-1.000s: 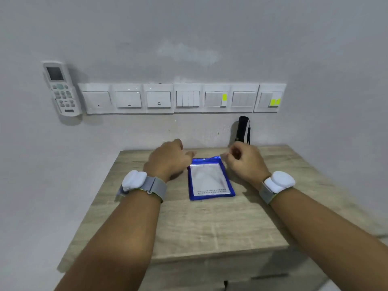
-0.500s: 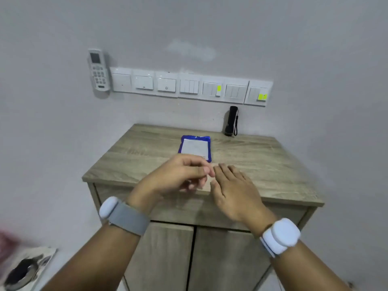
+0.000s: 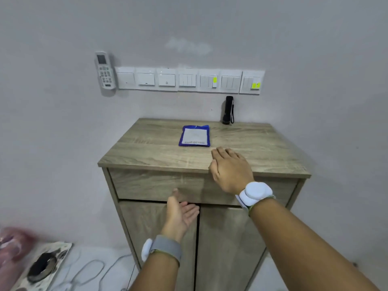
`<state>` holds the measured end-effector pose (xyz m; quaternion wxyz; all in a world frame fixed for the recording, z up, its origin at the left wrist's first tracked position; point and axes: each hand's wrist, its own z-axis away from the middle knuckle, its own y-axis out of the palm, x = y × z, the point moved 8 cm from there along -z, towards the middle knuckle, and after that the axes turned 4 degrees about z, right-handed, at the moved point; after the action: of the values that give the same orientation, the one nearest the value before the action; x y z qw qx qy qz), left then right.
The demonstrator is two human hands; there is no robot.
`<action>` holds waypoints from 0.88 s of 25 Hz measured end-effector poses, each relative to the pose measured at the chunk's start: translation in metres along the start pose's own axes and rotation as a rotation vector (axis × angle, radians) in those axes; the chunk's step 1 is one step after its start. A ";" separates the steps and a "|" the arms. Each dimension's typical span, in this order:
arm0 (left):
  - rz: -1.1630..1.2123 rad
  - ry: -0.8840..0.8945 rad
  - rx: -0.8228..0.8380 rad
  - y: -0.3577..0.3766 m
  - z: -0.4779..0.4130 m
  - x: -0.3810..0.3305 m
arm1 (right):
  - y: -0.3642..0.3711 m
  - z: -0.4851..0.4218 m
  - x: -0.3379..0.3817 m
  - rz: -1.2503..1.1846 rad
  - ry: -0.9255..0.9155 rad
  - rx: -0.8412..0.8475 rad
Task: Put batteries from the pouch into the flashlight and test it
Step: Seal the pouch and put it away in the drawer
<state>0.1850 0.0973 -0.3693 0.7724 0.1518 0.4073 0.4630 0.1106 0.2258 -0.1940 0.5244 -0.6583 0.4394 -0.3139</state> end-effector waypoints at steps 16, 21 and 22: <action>0.373 0.016 0.001 -0.018 0.064 0.031 | 0.004 -0.015 -0.002 -0.034 -0.029 0.158; 0.392 -0.026 -0.036 -0.047 0.116 0.058 | 0.005 -0.016 -0.004 -0.011 -0.027 0.139; 0.410 -0.031 -0.047 -0.050 0.126 0.063 | 0.005 -0.017 -0.005 -0.014 -0.029 0.131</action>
<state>0.3263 0.1420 -0.3527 0.6715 0.2208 0.3451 0.6175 0.0929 0.2227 -0.1940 0.5703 -0.6300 0.4058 -0.3362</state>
